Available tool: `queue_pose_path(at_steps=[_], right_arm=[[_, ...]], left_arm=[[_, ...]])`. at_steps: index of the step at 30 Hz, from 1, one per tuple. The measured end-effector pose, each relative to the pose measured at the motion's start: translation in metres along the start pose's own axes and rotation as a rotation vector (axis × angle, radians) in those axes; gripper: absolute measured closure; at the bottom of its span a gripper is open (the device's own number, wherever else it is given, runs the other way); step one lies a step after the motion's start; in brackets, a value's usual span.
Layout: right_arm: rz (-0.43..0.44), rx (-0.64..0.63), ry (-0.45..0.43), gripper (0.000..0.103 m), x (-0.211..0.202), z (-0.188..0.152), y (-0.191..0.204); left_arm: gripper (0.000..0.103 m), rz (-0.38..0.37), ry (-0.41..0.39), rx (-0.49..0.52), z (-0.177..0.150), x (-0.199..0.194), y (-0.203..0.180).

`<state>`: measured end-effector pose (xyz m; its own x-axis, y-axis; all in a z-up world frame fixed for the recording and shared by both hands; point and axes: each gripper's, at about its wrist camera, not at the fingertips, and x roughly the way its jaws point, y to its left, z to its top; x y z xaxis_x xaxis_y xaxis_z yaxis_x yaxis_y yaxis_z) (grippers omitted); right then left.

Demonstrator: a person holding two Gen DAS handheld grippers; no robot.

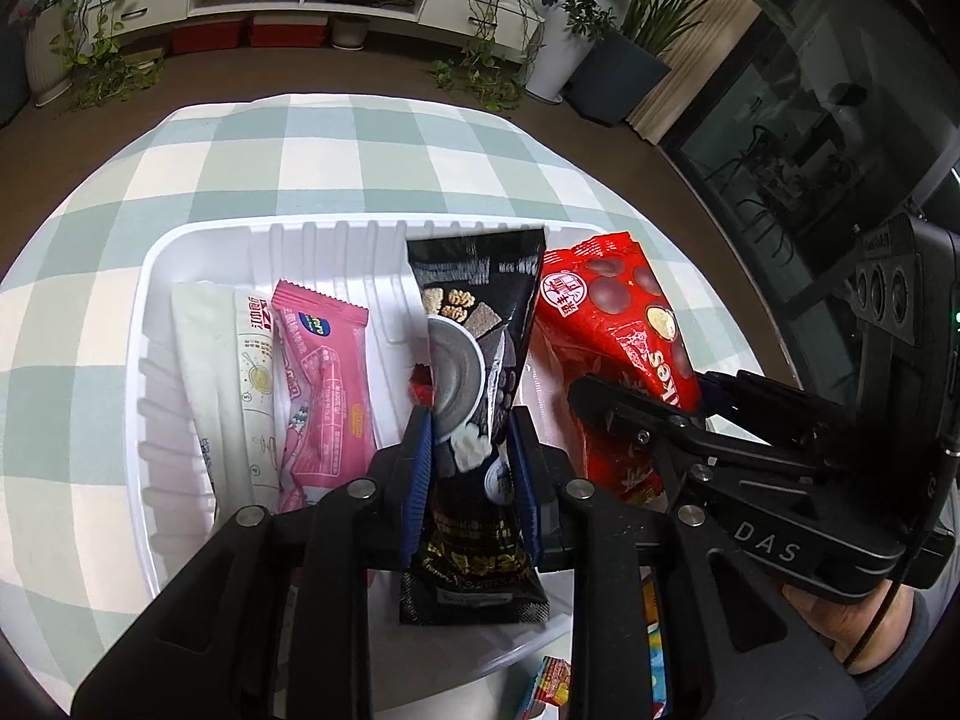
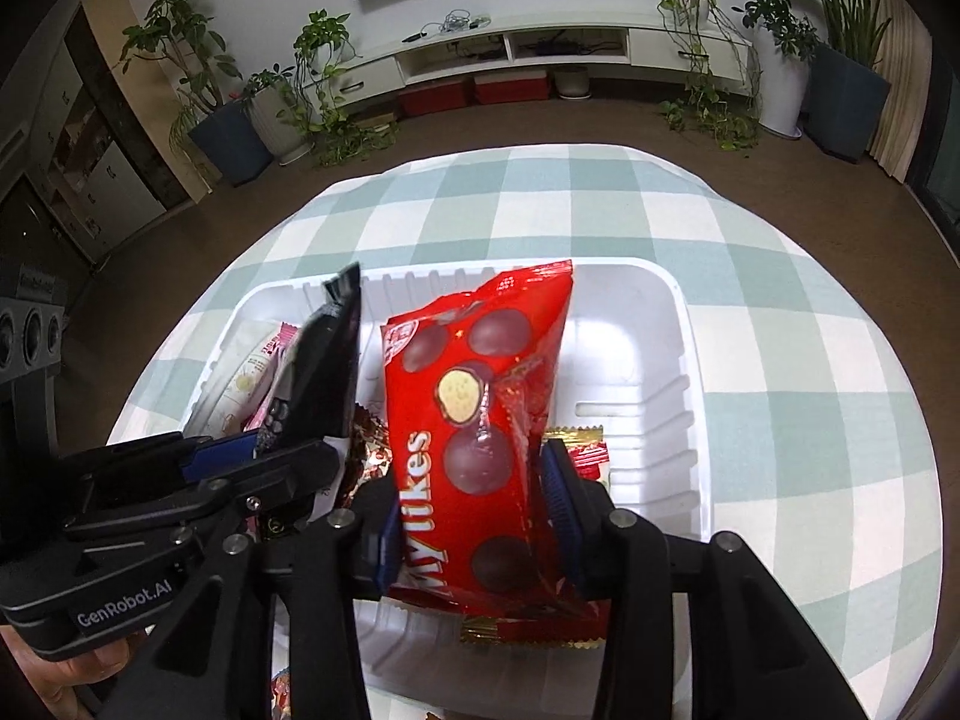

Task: Organize snacks
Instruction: 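Carry both bags over the tray and open both tools to release them, then withdraw both tools from the tray toward the remaining snacks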

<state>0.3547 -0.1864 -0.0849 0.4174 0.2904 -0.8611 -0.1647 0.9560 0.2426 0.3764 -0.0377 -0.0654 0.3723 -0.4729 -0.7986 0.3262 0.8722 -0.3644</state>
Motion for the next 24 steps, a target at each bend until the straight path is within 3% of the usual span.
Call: queue_pose_path(at_steps=[4,7,8,15,19,24], right_arm=[[-0.004,0.006,0.009,0.055,0.002,0.000,-0.002],[-0.007,0.014,0.003,0.048,0.001,-0.001,-0.005],[-0.007,0.016,0.000,0.048,-0.001,-0.002,-0.006],[0.015,0.042,-0.035,0.029,-0.023,-0.005,-0.011],[0.072,0.097,-0.069,0.015,-0.050,-0.016,-0.018],[0.133,0.156,-0.138,0.012,-0.096,-0.050,-0.025]], left_arm=[[0.073,0.009,-0.003,0.008,-0.001,-0.002,-0.002],[0.045,0.016,-0.018,0.007,-0.002,-0.008,-0.003],[0.041,0.020,-0.025,0.009,-0.003,-0.011,-0.004],[0.029,0.023,-0.052,0.011,-0.015,-0.036,-0.008],[0.011,0.007,-0.071,0.032,-0.035,-0.059,-0.013],[0.006,-0.005,-0.093,0.032,-0.070,-0.085,-0.014]])
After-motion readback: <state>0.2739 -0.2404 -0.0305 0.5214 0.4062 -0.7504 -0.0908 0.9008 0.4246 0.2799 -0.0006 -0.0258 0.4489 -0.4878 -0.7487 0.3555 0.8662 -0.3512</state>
